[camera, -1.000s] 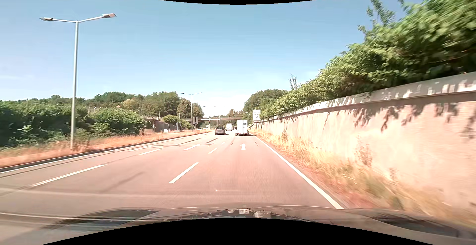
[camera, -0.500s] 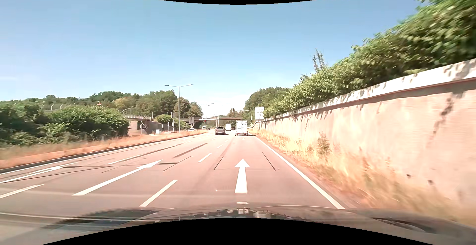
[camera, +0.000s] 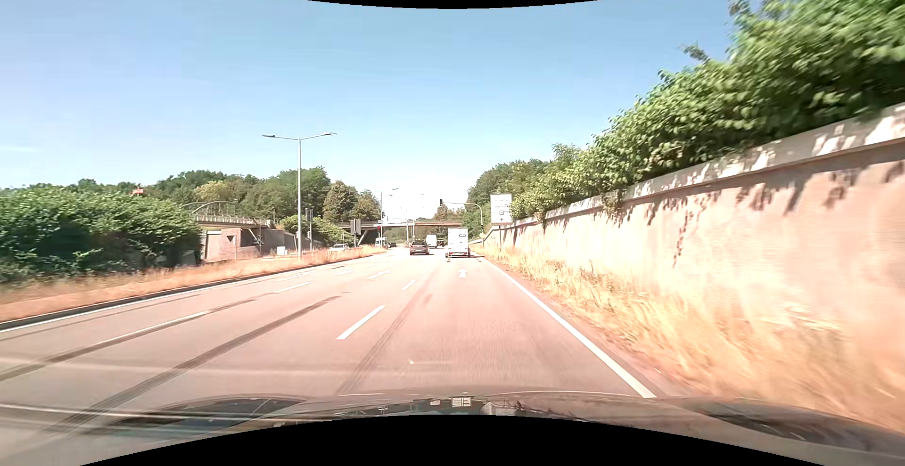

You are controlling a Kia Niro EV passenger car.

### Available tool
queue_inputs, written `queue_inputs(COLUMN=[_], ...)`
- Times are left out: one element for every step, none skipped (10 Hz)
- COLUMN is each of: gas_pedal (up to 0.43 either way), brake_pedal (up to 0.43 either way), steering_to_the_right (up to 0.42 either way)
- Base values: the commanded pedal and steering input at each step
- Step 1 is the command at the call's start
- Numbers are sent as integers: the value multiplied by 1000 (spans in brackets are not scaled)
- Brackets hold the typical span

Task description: Follow the waypoints while adhering to traffic rules and regulations

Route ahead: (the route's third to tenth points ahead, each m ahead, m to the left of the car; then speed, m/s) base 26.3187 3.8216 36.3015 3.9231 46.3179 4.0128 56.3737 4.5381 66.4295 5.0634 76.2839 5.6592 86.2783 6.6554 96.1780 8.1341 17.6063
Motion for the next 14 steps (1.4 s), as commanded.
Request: queue_inputs(gas_pedal=[138, 138, 138, 138, 118, 87, 87, 87, 87, 87, 87, 87, 87, 87], brake_pedal=[0, 0, 0, 0, 0, 0, 0, 0, 0, 0, 0, 0, 0, 0], steering_to_the_right=[-5, -5, -5, -5, -5, -5, -5, -5, -5, -5, -6, -6, -6, -6])
